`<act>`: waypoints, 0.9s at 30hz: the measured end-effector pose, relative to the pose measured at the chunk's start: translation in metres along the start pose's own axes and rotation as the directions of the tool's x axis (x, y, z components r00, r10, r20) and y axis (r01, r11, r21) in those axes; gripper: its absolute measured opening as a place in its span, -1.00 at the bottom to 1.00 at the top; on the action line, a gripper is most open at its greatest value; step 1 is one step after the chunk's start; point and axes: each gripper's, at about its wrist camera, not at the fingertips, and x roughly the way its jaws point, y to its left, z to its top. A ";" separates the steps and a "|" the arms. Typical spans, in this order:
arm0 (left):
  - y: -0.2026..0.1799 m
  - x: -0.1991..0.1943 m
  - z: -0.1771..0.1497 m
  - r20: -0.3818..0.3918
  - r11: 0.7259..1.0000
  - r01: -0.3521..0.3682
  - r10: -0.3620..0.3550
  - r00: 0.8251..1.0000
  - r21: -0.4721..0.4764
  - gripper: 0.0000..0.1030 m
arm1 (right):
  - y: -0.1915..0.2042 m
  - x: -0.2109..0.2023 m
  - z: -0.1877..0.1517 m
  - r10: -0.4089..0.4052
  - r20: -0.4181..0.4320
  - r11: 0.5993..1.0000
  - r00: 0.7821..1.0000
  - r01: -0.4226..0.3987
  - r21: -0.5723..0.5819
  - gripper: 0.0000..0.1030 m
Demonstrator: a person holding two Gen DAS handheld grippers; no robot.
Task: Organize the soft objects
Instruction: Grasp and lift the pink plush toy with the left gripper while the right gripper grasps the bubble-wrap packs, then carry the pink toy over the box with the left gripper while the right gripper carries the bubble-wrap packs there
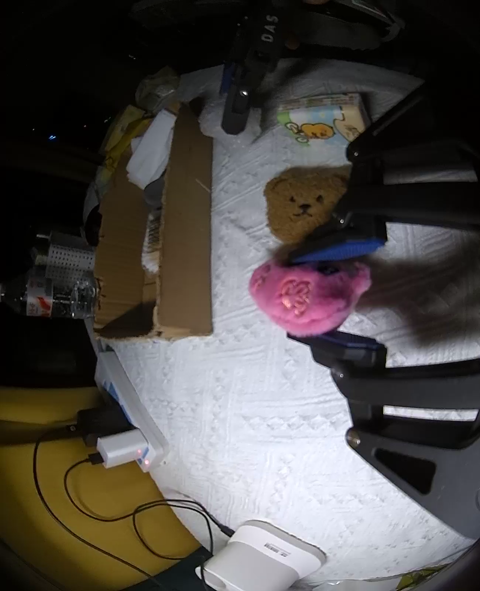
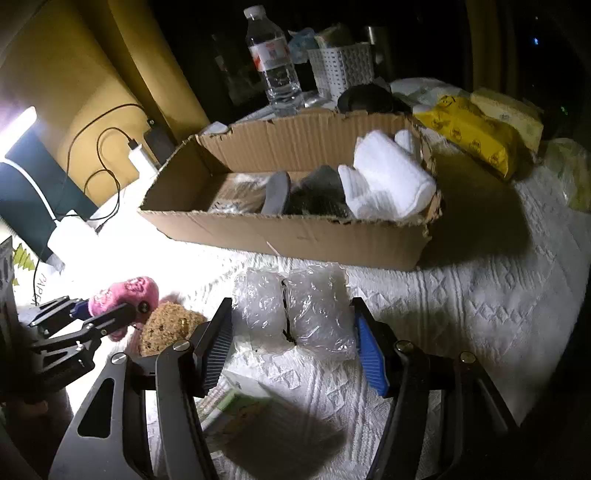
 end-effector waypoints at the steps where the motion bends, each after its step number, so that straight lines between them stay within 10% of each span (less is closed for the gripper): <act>1: 0.000 0.001 0.000 -0.003 1.000 -0.001 0.001 1.000 0.002 -0.34 | 0.000 -0.001 0.001 0.000 0.002 1.000 1.000 0.000 -0.002 0.25; 27: -0.009 -0.031 0.037 0.115 1.000 -0.013 0.011 0.993 0.019 -0.39 | -0.003 -0.029 0.011 0.006 0.060 1.000 0.998 -0.005 -0.018 0.25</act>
